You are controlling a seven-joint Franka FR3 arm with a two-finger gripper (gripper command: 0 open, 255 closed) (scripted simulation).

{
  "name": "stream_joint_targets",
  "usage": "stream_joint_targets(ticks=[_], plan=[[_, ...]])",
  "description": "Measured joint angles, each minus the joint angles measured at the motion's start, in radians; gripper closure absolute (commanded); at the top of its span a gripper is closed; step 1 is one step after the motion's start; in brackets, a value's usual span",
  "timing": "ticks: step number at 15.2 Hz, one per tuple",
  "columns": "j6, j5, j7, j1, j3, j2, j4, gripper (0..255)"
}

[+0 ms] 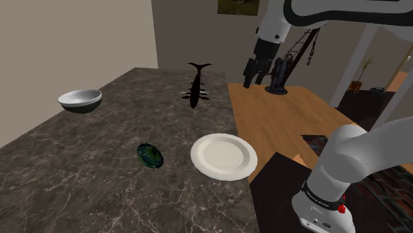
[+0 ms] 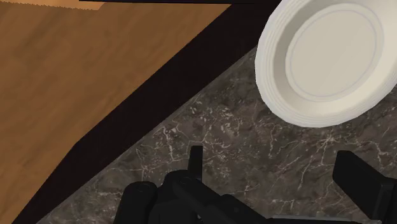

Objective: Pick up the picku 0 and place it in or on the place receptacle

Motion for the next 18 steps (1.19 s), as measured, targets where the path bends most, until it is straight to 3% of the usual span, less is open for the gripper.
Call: stream_joint_targets(ticks=[7,18], plan=[[0.053,0.033,0.083,0.034,0.106,0.093,0.027,0],[0.146,0.024,0.276,0.075,0.330,0.392,0.200,0]])
